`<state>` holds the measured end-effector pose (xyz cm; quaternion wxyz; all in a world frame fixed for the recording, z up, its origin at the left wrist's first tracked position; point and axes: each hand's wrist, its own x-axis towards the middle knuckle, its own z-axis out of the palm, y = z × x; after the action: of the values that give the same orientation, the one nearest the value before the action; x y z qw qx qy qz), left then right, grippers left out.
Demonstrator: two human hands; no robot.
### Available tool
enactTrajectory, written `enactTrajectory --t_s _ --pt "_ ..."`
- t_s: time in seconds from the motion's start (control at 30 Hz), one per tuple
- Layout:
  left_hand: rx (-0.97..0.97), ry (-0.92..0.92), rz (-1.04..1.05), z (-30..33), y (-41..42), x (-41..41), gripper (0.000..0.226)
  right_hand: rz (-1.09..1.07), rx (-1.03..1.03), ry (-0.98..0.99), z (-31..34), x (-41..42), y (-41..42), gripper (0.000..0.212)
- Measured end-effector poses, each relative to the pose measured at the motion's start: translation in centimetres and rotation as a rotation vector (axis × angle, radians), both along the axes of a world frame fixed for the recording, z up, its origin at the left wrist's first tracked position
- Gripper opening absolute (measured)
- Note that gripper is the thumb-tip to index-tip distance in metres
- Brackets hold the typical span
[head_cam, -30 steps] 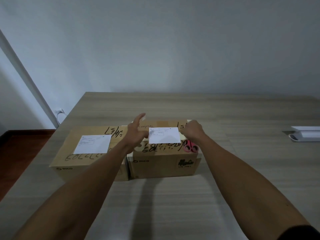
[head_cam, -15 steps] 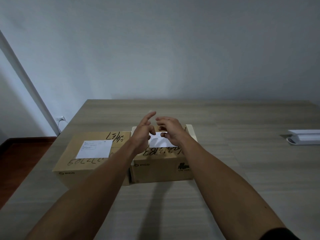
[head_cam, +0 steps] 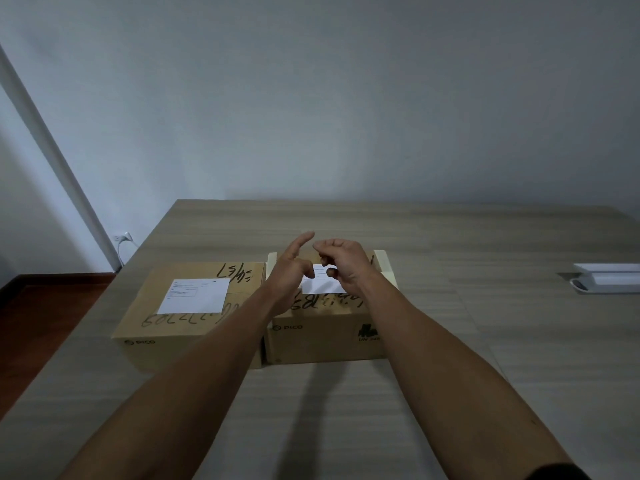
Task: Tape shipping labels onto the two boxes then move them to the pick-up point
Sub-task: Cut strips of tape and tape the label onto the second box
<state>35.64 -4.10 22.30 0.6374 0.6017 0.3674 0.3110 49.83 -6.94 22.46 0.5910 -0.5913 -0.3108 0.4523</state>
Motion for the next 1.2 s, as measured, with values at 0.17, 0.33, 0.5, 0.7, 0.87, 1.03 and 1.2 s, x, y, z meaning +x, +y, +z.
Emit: enactTrajectory --t_s 0.17,0.33,0.5,0.7,0.87,1.03,1.2 --pt "0.251 0.386 0.179 -2.4 1.5 -1.2 0.079 0.002 -0.058 -0.184 1.0 0.2 0.0 0.012" --pt "0.285 0.188 0.352 -2.9 2.7 -1.9 0.037 0.024 -0.098 -0.287 1.5 0.9 -0.1 0.02" --pt "0.278 -0.01 0.313 0.0 2.1 -1.1 0.027 0.048 -0.115 -0.328 1.8 0.9 -0.2 0.018" --pt "0.004 0.073 0.21 0.0 2.9 -0.8 0.036 0.071 -0.12 -0.346 2.0 0.8 -0.9 0.007" --pt "0.026 0.079 0.156 -0.5 3.3 -1.0 0.019 0.078 -0.149 -0.38 1.7 0.7 -1.2 0.012" --pt "0.115 0.055 0.163 -1.4 4.0 -0.8 0.008 0.036 -0.215 -0.424 1.3 0.8 -0.7 0.012" --pt "0.174 0.084 0.199 -2.7 4.9 0.0 0.008 0.058 -0.268 -0.463 1.0 1.8 0.5 0.012"
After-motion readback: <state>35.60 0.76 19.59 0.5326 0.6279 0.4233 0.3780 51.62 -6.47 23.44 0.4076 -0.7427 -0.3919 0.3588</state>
